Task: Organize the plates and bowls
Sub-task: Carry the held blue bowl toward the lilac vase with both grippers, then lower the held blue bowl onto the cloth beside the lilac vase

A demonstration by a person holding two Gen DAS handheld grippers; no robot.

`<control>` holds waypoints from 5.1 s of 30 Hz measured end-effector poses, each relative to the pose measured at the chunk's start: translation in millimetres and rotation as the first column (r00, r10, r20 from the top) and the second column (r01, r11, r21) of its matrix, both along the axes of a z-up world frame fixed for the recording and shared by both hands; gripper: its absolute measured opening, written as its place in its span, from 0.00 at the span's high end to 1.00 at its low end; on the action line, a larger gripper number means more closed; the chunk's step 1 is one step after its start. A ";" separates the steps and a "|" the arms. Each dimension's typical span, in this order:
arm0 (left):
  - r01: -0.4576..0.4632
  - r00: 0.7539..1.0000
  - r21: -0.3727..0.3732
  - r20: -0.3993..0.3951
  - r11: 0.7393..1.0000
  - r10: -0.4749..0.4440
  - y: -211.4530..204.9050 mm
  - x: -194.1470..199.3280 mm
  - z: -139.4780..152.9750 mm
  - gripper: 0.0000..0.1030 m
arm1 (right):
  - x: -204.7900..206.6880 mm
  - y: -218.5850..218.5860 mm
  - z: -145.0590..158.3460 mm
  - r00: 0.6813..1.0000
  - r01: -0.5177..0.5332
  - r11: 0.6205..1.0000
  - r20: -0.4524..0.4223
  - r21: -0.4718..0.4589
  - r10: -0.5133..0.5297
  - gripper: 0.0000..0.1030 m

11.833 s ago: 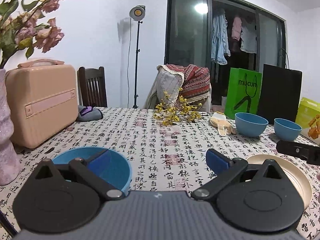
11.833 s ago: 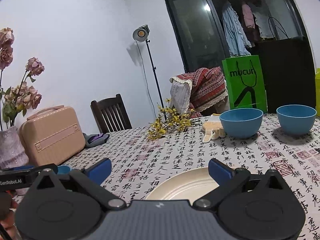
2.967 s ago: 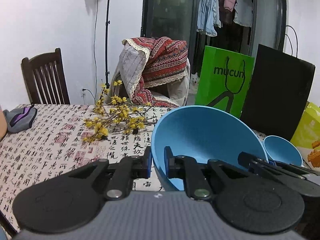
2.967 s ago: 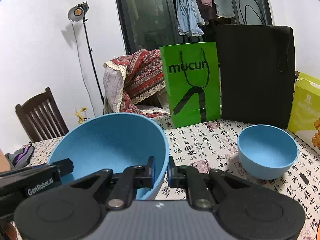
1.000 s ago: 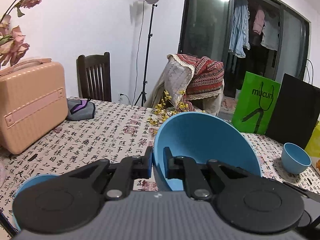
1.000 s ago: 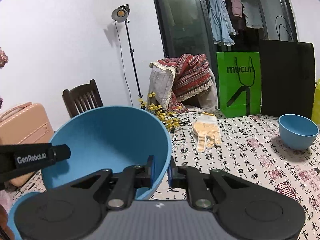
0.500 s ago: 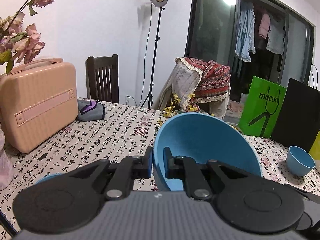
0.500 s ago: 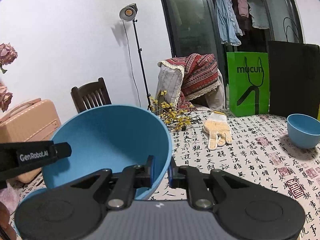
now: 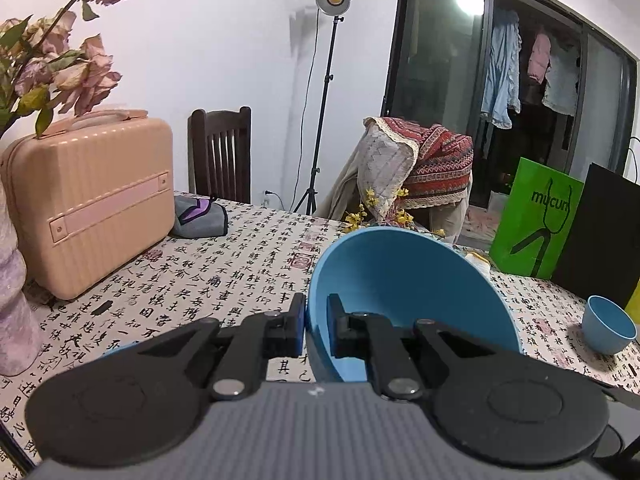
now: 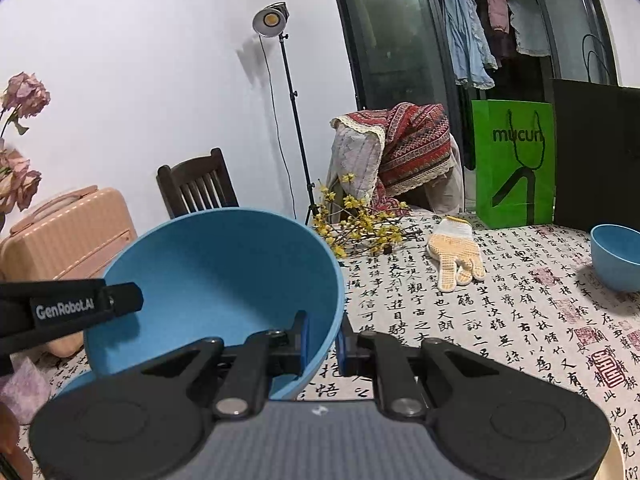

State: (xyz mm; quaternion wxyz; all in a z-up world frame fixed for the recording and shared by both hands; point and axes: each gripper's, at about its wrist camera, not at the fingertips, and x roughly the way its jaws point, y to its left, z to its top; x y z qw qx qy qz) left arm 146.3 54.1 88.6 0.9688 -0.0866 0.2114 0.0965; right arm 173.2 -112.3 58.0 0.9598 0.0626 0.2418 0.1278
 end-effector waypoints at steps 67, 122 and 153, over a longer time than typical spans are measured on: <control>-0.162 0.987 -0.079 -0.028 0.984 0.160 127.7 -52.2 -33.2 0.89 | -27.1 133.8 -13.0 0.980 -0.197 0.978 -0.040 -0.067 0.195 0.87; -0.195 0.973 -0.060 -0.136 0.979 0.186 151.6 -64.1 -73.0 0.89 | -51.4 185.0 -48.4 0.974 -0.227 0.935 -0.034 -0.273 0.226 0.86; -0.203 0.970 -0.060 -0.147 0.977 0.192 161.3 -59.6 -80.0 0.89 | -35.8 173.8 -55.0 0.963 -0.268 0.943 -0.099 -0.197 0.252 0.85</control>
